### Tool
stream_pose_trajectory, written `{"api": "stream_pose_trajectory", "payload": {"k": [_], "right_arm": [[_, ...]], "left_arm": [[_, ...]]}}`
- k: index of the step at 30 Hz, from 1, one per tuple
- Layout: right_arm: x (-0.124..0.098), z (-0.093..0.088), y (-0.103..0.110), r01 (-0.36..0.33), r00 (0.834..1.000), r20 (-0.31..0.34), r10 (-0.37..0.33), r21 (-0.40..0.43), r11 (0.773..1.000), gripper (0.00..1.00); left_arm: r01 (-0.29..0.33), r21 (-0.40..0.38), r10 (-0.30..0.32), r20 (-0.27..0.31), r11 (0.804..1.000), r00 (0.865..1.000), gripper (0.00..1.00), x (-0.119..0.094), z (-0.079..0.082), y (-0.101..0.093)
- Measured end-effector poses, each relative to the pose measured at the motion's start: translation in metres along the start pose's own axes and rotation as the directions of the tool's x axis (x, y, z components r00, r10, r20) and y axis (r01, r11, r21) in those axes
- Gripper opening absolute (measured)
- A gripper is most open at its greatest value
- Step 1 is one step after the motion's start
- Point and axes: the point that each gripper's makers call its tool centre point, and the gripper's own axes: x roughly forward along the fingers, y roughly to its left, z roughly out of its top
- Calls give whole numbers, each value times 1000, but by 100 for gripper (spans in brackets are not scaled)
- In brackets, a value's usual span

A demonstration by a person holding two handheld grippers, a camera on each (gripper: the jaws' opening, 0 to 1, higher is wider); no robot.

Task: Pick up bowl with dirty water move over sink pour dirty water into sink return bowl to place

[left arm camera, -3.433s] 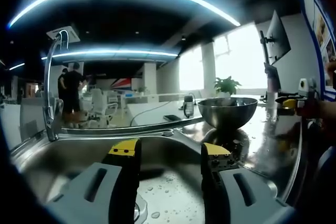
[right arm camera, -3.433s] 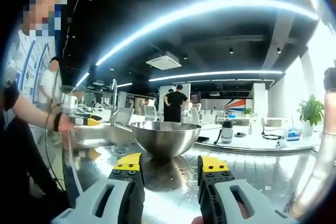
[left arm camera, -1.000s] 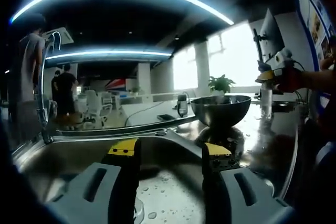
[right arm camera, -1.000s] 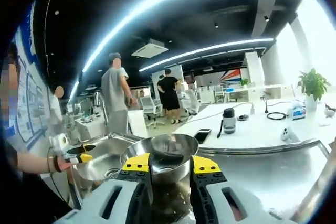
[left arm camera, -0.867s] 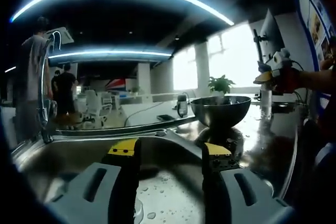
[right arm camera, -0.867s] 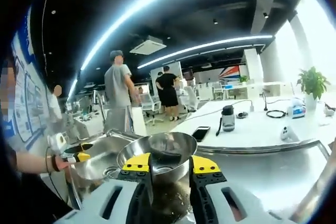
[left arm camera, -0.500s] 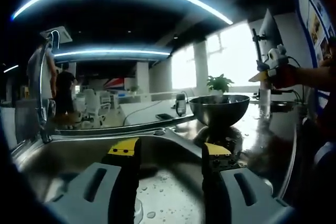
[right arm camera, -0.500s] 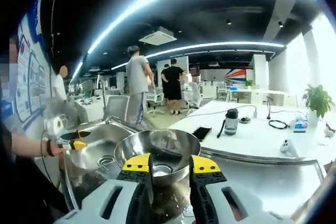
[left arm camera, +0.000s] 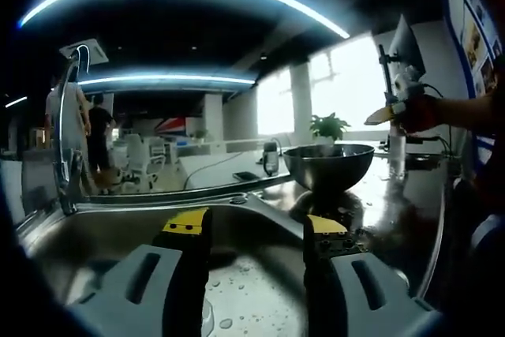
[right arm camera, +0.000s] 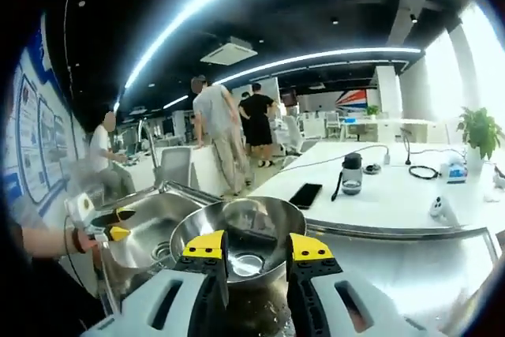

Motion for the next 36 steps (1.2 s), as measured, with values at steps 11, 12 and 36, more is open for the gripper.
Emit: {"api": "stream_pose_trajectory", "payload": {"k": [11, 12, 36], "right_arm": [[17, 2, -22, 70, 991, -113, -66, 36, 997, 23], [18, 1, -21, 70, 991, -120, -63, 58, 996, 22], [32, -30, -26, 139, 913, -399, -87, 102, 985, 14]], "left_arm": [[5, 1, -5, -2, 1000, 1000, 45, 2, -1, 0], [7, -8, -7, 4, 1000, 1000, 45, 1, 0, 0], [2, 12, -1, -12, 1000, 1000, 45, 1, -2, -3]]}}
